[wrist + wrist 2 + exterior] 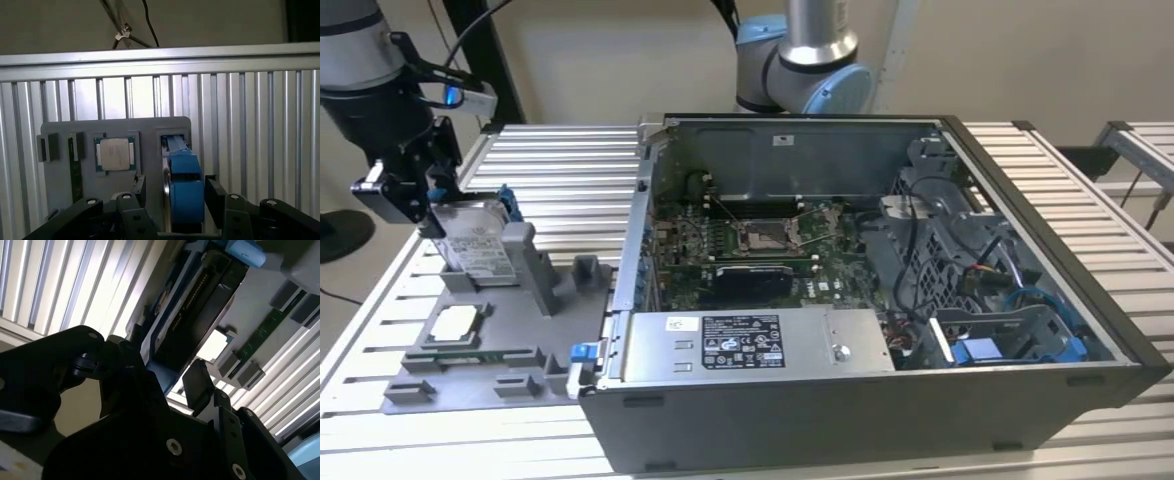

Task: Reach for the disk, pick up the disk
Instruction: 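Pick up the disk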

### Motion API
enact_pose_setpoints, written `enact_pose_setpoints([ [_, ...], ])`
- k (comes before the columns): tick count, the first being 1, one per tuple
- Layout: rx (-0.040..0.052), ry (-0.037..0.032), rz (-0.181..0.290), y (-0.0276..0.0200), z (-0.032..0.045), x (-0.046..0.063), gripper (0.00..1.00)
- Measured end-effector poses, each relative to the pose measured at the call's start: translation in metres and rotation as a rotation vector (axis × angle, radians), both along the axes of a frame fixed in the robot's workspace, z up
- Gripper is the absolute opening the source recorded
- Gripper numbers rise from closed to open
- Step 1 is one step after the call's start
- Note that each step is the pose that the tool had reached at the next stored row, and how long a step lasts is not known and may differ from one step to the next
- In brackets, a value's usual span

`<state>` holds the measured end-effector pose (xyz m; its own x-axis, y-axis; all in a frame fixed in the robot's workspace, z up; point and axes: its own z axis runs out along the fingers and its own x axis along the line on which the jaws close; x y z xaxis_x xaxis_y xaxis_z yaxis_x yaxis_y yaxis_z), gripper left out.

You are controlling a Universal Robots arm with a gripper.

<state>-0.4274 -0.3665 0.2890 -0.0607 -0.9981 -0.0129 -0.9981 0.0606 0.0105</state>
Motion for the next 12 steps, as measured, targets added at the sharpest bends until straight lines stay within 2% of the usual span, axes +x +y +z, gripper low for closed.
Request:
enact_pose_setpoints([
  [12, 0.0000, -0.0002, 0.000, 0.0013, -0.0217, 0.000, 1.00],
])
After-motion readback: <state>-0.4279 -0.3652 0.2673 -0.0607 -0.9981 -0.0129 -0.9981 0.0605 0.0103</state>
